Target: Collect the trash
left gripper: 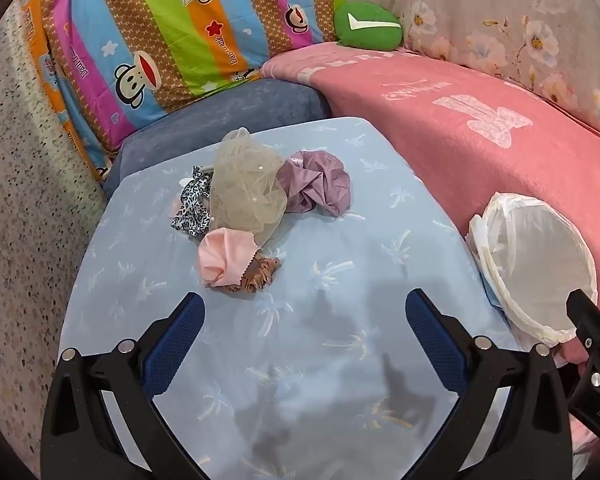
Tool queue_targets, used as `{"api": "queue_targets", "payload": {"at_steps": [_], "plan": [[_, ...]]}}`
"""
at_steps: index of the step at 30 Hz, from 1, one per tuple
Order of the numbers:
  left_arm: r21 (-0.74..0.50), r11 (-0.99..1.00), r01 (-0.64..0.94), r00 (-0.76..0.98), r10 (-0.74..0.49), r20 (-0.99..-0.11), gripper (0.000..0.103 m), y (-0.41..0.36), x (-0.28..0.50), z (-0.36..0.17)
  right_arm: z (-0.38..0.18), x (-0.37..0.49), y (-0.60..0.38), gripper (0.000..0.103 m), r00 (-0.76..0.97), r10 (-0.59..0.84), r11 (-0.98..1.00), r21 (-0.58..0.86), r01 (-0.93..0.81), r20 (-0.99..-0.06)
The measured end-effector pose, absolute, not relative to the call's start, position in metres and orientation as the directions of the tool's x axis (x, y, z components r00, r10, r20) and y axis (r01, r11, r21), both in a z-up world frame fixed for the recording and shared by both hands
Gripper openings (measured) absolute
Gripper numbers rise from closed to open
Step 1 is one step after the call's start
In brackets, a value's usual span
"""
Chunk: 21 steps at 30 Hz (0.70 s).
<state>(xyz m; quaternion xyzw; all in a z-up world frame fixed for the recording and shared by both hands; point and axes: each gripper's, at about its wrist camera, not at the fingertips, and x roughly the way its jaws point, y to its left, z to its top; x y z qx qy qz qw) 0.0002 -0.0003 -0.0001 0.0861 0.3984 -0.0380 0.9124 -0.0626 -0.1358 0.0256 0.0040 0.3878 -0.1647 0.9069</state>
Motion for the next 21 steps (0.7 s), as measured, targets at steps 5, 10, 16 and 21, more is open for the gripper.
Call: {"api": "queue_targets", "payload": {"at_steps": [5, 10, 16, 21], "plan": [[0.126, 0.982, 0.144, 0.675, -0.004, -0.738, 0.096, -0.002, 0.002, 0.0, 0.027, -0.063, -0.137, 0.097, 0.646, -0.296, 0.944, -0.115, 0.308, -0.704], [0.119, 0.984, 0.133, 0.678, -0.003, -0.735, 0.096, 0.006, -0.005, -0.001, 0.029, -0.065, -0.139, 0.097, 0.647, -0.292, 0.946, -0.11, 0.306, -0.704], [0.122, 0.984, 0.132, 0.677, 0.0, -0.736, 0.096, 0.009, -0.01, -0.003, 0.029, -0.066, -0.14, 0.097, 0.647, -0.295, 0.945, -0.116, 0.304, -0.703], [0.122, 0.985, 0.126, 0.675, 0.006, -0.738, 0.096, 0.001, -0.004, -0.001, 0.029, -0.066, -0.139, 0.097, 0.647, -0.296, 0.945, -0.117, 0.305, -0.702]]}}
